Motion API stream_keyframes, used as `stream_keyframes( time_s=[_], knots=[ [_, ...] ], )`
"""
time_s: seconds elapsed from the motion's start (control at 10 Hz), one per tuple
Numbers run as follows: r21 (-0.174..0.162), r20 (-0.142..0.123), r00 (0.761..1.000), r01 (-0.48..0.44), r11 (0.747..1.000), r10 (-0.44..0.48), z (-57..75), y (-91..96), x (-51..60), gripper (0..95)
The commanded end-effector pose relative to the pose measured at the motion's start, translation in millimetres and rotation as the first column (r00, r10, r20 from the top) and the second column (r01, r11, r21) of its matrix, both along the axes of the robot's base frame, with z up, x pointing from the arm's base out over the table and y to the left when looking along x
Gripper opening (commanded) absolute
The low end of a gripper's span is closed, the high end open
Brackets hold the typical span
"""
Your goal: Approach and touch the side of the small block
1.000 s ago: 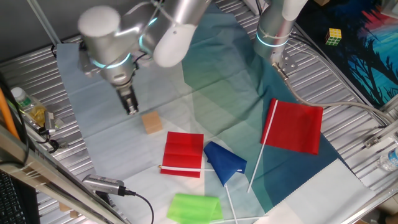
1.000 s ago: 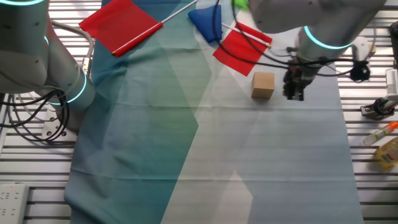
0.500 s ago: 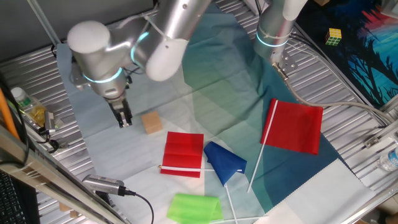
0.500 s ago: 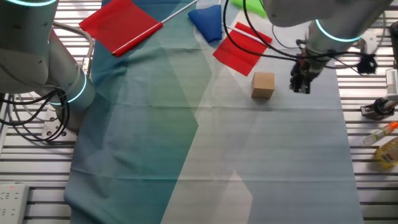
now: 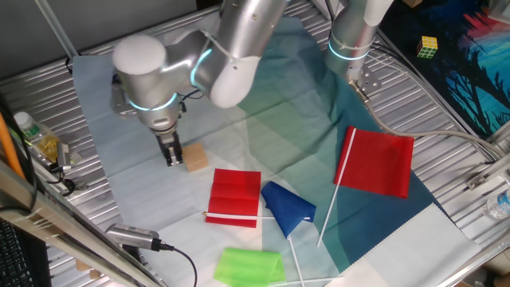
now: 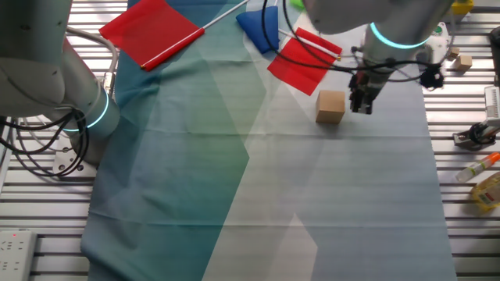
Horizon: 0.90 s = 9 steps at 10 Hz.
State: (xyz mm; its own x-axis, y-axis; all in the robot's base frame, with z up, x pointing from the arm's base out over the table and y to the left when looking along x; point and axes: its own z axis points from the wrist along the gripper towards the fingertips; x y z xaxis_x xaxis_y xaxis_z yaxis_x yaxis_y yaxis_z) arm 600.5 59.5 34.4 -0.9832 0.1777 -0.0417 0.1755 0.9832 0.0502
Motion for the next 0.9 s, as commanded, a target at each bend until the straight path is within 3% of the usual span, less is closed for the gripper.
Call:
stream_keyframes(
  time_s=[0.1, 0.6, 0.9],
  knots=[
    [0.001, -0.002, 1.000, 0.004, 1.000, -0.004, -1.1, 0.9, -3.4, 0.0],
    [0.001, 0.011, 1.000, -0.002, 1.000, 0.002, -0.7, 1.5, -2.9, 0.0],
    [-0.001, 0.000, 1.000, 0.007, 1.000, -0.007, 10.9, 13.7, 22.0, 0.0]
  ],
)
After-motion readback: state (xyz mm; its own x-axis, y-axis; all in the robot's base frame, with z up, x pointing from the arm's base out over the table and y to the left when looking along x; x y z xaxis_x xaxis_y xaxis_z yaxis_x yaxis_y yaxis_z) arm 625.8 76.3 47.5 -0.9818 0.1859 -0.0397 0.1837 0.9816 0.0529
